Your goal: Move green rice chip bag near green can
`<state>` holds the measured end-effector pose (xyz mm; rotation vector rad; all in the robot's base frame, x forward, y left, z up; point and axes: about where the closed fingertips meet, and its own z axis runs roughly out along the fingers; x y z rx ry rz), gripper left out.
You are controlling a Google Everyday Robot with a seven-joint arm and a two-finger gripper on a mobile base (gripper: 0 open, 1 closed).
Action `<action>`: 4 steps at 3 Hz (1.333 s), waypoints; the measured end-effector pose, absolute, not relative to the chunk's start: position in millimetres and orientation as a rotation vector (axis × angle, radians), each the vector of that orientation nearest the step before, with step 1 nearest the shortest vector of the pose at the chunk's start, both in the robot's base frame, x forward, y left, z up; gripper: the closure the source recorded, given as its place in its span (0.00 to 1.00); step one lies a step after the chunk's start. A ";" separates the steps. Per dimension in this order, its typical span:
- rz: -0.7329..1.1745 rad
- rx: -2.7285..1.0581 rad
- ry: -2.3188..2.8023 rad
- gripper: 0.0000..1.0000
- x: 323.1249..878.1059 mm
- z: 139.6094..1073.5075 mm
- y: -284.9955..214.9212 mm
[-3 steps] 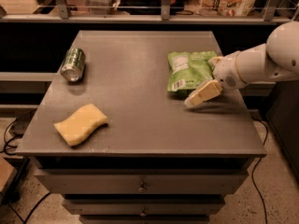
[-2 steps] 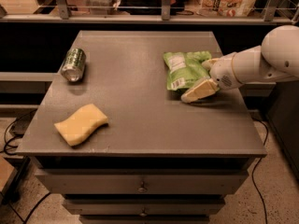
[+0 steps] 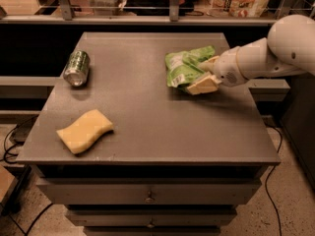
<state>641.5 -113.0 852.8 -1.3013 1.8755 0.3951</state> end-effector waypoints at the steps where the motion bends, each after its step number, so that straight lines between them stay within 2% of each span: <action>1: 0.432 -1.419 1.781 1.00 638.1 873.7 -75.3; 2: 0.522 -1.577 1.678 1.00 625.8 881.1 -17.6; 4: 0.666 -1.707 1.586 1.00 610.8 868.4 46.7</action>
Offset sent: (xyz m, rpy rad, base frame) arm -0.0224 0.1212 0.0424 -0.0182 -0.0338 0.3804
